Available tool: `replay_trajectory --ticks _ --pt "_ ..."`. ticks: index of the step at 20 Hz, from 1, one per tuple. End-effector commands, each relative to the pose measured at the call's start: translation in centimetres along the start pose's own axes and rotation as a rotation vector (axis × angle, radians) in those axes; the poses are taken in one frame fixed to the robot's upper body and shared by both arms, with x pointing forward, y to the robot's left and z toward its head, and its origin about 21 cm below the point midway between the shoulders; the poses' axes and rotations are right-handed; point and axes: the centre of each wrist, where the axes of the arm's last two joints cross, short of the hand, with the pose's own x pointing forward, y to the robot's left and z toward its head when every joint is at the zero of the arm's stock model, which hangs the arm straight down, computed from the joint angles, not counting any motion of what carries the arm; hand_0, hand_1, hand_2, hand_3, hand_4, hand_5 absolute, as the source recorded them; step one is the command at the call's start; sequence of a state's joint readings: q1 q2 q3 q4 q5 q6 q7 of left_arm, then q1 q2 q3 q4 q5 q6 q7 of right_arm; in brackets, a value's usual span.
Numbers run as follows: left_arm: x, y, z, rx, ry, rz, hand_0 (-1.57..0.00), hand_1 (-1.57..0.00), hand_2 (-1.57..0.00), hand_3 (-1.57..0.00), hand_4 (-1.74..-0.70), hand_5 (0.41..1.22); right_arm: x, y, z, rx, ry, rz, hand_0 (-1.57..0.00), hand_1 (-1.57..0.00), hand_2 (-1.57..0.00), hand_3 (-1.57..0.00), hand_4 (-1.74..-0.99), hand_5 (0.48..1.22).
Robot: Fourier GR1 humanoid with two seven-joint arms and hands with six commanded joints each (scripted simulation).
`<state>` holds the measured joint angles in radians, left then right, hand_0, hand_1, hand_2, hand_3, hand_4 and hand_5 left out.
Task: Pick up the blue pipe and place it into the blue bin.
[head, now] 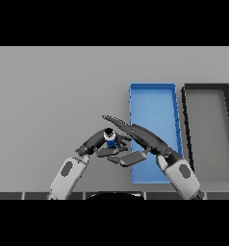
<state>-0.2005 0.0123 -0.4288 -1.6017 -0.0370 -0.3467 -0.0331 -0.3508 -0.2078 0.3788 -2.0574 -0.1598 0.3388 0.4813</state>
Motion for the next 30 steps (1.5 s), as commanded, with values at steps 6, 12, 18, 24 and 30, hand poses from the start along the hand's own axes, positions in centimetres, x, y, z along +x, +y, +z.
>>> replay_trajectory --ticks 6,12,18,24,30 --pt "0.1 -0.5 -0.2 0.010 0.006 -0.019 -1.57 -1.57 -1.57 -1.57 -1.47 1.221 0.2 -0.1 -3.4 0.088 0.027 0.025 -0.03 -0.06 -0.11 -0.01 -1.192 0.507" --pt "0.0 -0.2 -0.4 0.011 0.064 -0.044 -1.57 -1.57 -1.57 -1.57 -1.62 1.221 0.6 0.2 -5.5 0.134 0.011 0.025 -0.88 -0.88 -0.91 -0.76 -1.467 0.518" --pt "-0.2 -0.4 -0.1 0.010 0.039 0.031 -1.57 -1.57 -1.57 -1.49 -1.71 1.221 0.1 1.0 -5.7 0.146 -0.055 -0.049 -1.39 -1.39 -1.40 -1.25 -1.648 0.929" --pt "0.0 -0.1 -0.3 0.011 0.042 0.019 -1.57 -1.57 -1.57 -1.43 -1.73 1.221 -0.1 1.4 -5.8 0.147 -0.130 -0.031 -1.52 -1.52 -1.53 -1.48 -1.716 1.144" --pt "0.1 0.2 0.9 0.028 0.052 -0.072 -1.17 -1.07 -1.03 -0.93 -1.47 1.221 -0.1 1.7 -5.9 0.095 -0.158 0.006 -1.56 -1.56 -1.56 -1.55 -1.734 1.201"
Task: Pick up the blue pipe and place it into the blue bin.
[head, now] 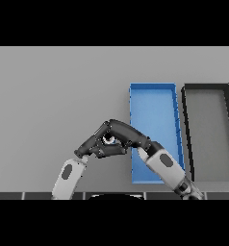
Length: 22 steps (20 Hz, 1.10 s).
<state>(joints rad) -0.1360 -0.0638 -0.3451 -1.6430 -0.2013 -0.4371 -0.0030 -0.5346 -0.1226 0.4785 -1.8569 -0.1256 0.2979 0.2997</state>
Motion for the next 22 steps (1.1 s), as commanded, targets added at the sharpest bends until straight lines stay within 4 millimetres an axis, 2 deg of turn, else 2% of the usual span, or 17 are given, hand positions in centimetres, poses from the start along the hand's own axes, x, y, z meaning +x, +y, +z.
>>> replay_trajectory --ticks 1,3,5,8,11,14,16,18,22 --pt "0.0 0.3 -0.1 -0.037 0.005 -0.003 -0.94 -0.86 -0.83 -0.75 -1.37 1.221 0.0 0.1 0.3 -0.005 0.014 -0.007 -1.56 -1.56 -1.56 -1.55 -1.736 1.205" --pt "0.0 0.5 -0.3 -0.071 0.030 -0.031 -0.60 -0.55 -0.53 -0.48 -1.21 1.221 0.1 0.1 0.1 -0.010 0.049 -0.013 -1.56 -1.56 -1.56 -1.56 -1.738 1.211" --pt "-0.2 0.8 -0.3 -0.073 0.035 -0.049 -0.38 -0.35 -0.34 -0.30 -1.08 1.029 0.4 0.3 -0.2 -0.015 0.071 -0.009 -1.57 -1.57 -1.57 -1.56 -1.739 1.214" --pt "-0.1 0.6 -0.5 -0.057 0.052 -0.028 -0.20 -0.18 -0.17 -0.16 -1.00 0.770 0.1 0.7 -0.1 -0.015 0.100 0.006 -1.57 -1.57 -1.57 -1.57 -1.740 1.218" --pt "-0.2 0.4 -0.2 -0.044 0.086 0.010 -0.10 -0.09 -0.09 -0.08 -0.97 0.603 0.3 0.6 -0.1 -0.012 0.100 0.006 -1.57 -1.57 -1.57 -1.57 -1.740 1.219" --pt "-0.1 0.5 -0.2 -0.034 0.089 -0.013 -0.05 -0.05 -0.04 -0.04 -0.95 0.513 0.4 0.4 0.0 -0.028 0.075 -0.040 -1.57 -1.57 -1.57 -1.57 -1.741 1.220" --pt "-0.4 0.5 -0.1 -0.031 0.110 -0.018 -0.03 -0.03 -0.03 -0.03 -0.93 0.484 0.7 0.4 -0.1 -0.028 0.051 -0.117 -1.57 -1.57 -1.57 -1.57 -1.741 1.220" --pt "-0.5 0.2 -0.1 -0.031 0.102 -0.017 -0.02 -0.02 -0.02 -0.02 -0.92 0.474 1.5 -0.4 0.0 -0.046 0.035 -0.161 -1.57 -1.57 -1.57 -1.57 -1.741 1.221" --pt "-0.5 0.6 0.0 -0.036 0.120 -0.026 -0.01 -0.01 -0.01 -0.01 -0.91 0.450 4.8 -3.2 -1.5 -0.068 -0.007 -0.218 -1.57 -1.57 -1.57 -1.57 -1.741 1.221"
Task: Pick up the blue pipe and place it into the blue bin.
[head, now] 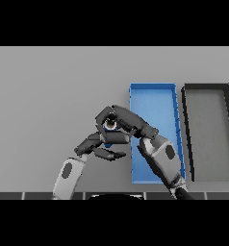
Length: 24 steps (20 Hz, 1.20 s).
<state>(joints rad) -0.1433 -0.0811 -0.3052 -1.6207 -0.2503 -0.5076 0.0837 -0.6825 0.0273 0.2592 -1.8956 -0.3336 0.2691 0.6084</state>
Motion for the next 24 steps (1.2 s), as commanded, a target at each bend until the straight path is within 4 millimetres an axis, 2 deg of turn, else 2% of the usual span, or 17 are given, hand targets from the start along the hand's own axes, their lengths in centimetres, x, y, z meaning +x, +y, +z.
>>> replay_trajectory --ticks 1,3,6,8,10,13,14,17,20,24 --pt "0.2 -0.2 -0.3 -0.005 0.000 0.003 -0.01 -0.01 -0.01 0.00 -0.91 0.445 1.1 -1.0 -0.3 0.007 -0.015 -0.004 -1.57 -1.57 -1.57 -1.57 -1.741 1.221" --pt "-0.2 -0.3 -0.1 -0.009 0.006 0.008 0.00 0.00 0.00 0.00 -0.91 0.437 3.8 -2.5 -0.8 0.018 -0.089 -0.008 -1.57 -1.57 -1.57 -1.57 -1.741 1.221" --pt "0.1 -0.3 0.0 0.001 0.026 0.005 0.00 0.00 0.00 0.00 -0.90 0.432 7.4 -5.5 -0.9 -0.160 -0.143 0.067 -1.57 -1.57 -1.57 -1.57 -1.741 1.221" --pt "0.1 0.2 0.0 0.004 0.031 -0.011 0.00 0.00 0.00 0.00 -0.89 0.428 8.7 -7.7 -0.7 -0.257 -0.124 0.101 -1.57 -1.57 -1.57 -1.57 -1.741 1.221" --pt "0.0 0.5 0.1 0.003 0.024 -0.001 0.00 0.00 0.00 0.00 -0.89 0.421 8.4 -9.9 0.0 -0.346 -0.089 0.097 -1.57 -1.57 -1.57 -1.57 -1.741 1.221" --pt "0.0 0.0 0.1 -0.003 0.014 -0.007 0.00 0.00 0.00 0.00 -0.88 0.411 7.1 -13.1 2.3 -0.477 -0.006 0.127 -1.57 -1.57 -1.57 -1.57 -1.741 1.221" --pt "-0.1 0.3 0.3 0.002 0.018 -0.019 0.00 0.00 0.00 0.00 -0.88 0.412 6.6 -13.7 3.0 -0.495 0.017 0.138 -1.57 -1.57 -1.57 -1.57 -1.741 1.221" --pt "0.0 0.4 0.7 0.006 0.005 -0.025 0.00 0.00 0.00 0.00 -0.87 0.418 3.5 -15.1 6.1 -0.581 0.101 0.087 -1.57 -1.57 -1.57 -1.57 -1.741 1.221" --pt "0.0 0.6 0.5 0.003 0.014 -0.027 0.00 0.00 0.00 0.00 -0.87 0.420 0.5 -14.9 8.7 -0.638 0.195 0.054 -1.57 -1.57 -1.57 -1.57 -1.741 1.221" --pt "-0.3 0.0 0.9 0.006 0.022 -0.003 0.00 0.00 0.00 0.00 -0.88 0.423 -3.6 -13.1 12.5 -0.712 0.332 -0.005 -1.57 -1.57 -1.57 -1.57 -1.741 1.221"
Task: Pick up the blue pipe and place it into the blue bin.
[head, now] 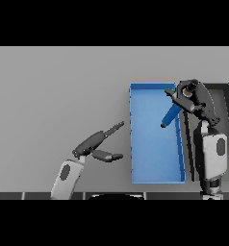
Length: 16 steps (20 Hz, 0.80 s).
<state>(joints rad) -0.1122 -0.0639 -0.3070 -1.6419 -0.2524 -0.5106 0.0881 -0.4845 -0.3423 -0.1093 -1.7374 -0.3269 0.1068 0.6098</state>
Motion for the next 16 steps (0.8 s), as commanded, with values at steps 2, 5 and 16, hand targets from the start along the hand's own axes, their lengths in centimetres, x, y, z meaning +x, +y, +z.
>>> replay_trajectory --ticks 2,5,16 --pt "0.0 -0.1 0.0 0.000 -0.006 0.003 0.00 0.00 0.00 0.00 -0.88 0.427 -1.5 -0.1 0.8 -0.051 0.071 -0.013 -1.57 -1.57 -1.57 -1.57 -1.741 1.221" --pt "0.1 0.0 0.0 0.002 0.002 0.002 0.00 0.00 0.00 0.00 -0.88 0.425 -3.5 0.4 2.0 -0.117 0.176 -0.003 -1.57 -1.57 -1.57 -1.57 -1.741 1.221" --pt "0.4 -0.2 -0.1 -0.007 -0.001 -0.013 0.00 0.00 0.00 0.00 -0.88 0.425 -8.5 1.8 2.8 -0.267 0.631 0.052 -0.75 -0.68 -0.68 -0.40 -1.413 1.221"
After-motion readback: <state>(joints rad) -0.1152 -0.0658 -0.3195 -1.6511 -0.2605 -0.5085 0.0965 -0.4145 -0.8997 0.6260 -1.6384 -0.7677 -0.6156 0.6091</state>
